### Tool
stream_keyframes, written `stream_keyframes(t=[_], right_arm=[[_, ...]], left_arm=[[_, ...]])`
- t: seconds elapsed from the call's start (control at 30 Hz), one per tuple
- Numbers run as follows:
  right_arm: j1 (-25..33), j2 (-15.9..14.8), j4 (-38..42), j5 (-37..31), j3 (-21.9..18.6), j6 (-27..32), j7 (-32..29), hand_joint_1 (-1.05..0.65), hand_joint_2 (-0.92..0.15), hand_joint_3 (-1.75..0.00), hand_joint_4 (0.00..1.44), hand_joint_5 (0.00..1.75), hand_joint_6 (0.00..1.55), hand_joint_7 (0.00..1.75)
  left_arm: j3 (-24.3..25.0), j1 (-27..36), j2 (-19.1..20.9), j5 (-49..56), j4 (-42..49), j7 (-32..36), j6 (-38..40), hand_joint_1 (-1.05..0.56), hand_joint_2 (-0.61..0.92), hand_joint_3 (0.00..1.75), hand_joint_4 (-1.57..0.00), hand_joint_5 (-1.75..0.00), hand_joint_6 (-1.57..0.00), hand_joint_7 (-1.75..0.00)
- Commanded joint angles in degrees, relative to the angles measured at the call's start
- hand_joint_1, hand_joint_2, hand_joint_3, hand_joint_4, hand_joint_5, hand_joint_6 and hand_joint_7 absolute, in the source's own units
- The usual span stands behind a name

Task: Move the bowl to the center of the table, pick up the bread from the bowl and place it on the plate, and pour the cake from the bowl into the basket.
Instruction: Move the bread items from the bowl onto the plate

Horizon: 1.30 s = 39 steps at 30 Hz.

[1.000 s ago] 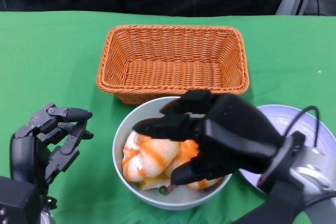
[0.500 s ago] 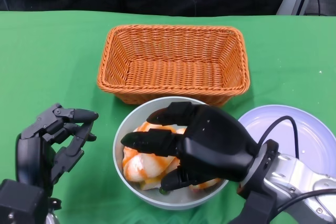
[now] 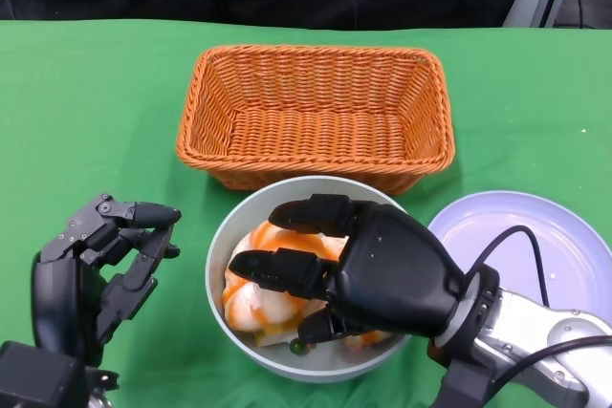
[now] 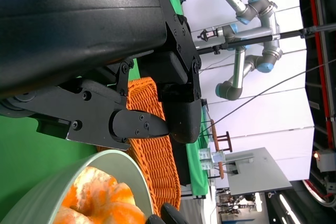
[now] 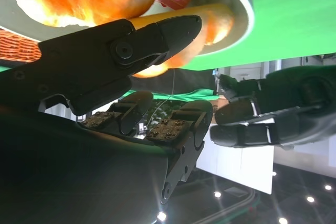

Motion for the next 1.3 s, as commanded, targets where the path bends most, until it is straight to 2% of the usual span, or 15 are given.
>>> stream_keyframes(t=[0.03, 0.23, 0.43, 0.6, 0.7, 0.77, 0.97, 1.03, 1.13, 1.3], right_arm=[[-1.3, -0.1, 1.7, -0.6, 1.1, 0.5, -3.0, -0.8, -0.89, 0.0, 0.65, 0.12, 0.61, 0.0], [-2.8, 0.8, 5.8, -1.4, 3.7, 1.6, -6.6, -0.74, -0.9, 0.0, 0.68, 0.14, 0.64, 0.01], [-3.7, 2.2, 8.8, -2.1, 5.7, 4.4, -8.9, -0.68, -0.82, 0.0, 0.68, 0.15, 0.67, 0.01], [-4.7, 3.7, 11.3, -2.7, 7.5, 7.0, -11.5, -0.62, -0.82, 0.0, 0.7, 0.16, 0.7, 0.02], [-4.8, 4.5, 12.2, -3.5, 8.4, 9.6, -12.4, -0.51, -0.83, -0.01, 0.78, 0.2, 0.77, 0.04], [-4.9, 4.6, 12.2, -3.2, 8.9, 10.6, -10.9, -0.41, -0.86, -0.01, 0.83, 0.22, 0.7, 0.01], [-5.7, 4.8, 13.9, -1.3, 9.8, 9.0, -9.4, -0.31, -0.86, 0.0, 0.95, 0.28, 0.73, 0.01], [-6.1, 4.4, 14.5, -0.2, 10.1, 7.3, -8.8, -0.26, -0.86, 0.0, 1.0, 0.33, 0.73, 0.01], [-6.8, 4.1, 15.7, 0.3, 10.4, 5.6, -9.4, -0.26, -0.86, 0.0, 0.93, 0.62, 0.92, 0.04], [-8.7, 4.7, 20.1, 1.0, 11.1, 2.7, -13.3, -0.3, -0.83, 0.0, 0.97, 0.83, 1.16, 0.1]], left_arm=[[-0.3, 0.5, 0.3, -1.6, -0.8, -1.6, -0.3, -0.25, 0.92, 0.23, -0.69, -1.46, -0.79, -1.02], [-0.7, 1.3, 0.1, -2.2, -2.1, -2.0, -0.1, -0.25, 0.92, 0.24, -0.73, -1.39, -0.81, -0.98], [-0.5, 1.4, -0.2, -1.4, -1.9, -1.3, -1.0, -0.28, 0.92, 0.22, -0.73, -1.37, -0.82, -0.97], [0.3, 1.1, -0.5, -0.9, -1.3, -0.1, -1.9, -0.26, 0.92, 0.21, -0.73, -1.36, -0.82, -0.97], [1.4, 0.6, -1.7, -0.8, -0.8, 2.0, -2.5, -0.18, 0.92, 0.28, -0.71, -1.42, -0.81, -1.01], [1.6, 0.5, -2.2, -1.2, -0.9, 2.5, -2.3, -0.14, 0.92, 0.32, -0.71, -1.45, -0.81, -1.03], [1.8, 0.6, -2.4, -1.2, -1.0, 2.5, -1.9, -0.09, 0.92, 0.36, -0.74, -1.44, -0.82, -1.03], [1.7, 0.6, -2.5, -1.3, -1.0, 2.3, -2.0, -0.09, 0.91, 0.37, -0.76, -1.42, -0.82, -1.01], [1.8, 0.6, -2.5, -0.7, -0.8, 2.6, -2.3, -0.11, 0.91, 0.36, -0.76, -1.41, -0.82, -1.0], [2.0, 0.2, -2.2, 0.6, 0.1, 3.4, -3.0, -0.12, 0.91, 0.34, -0.76, -1.4, -0.83, -1.0]])
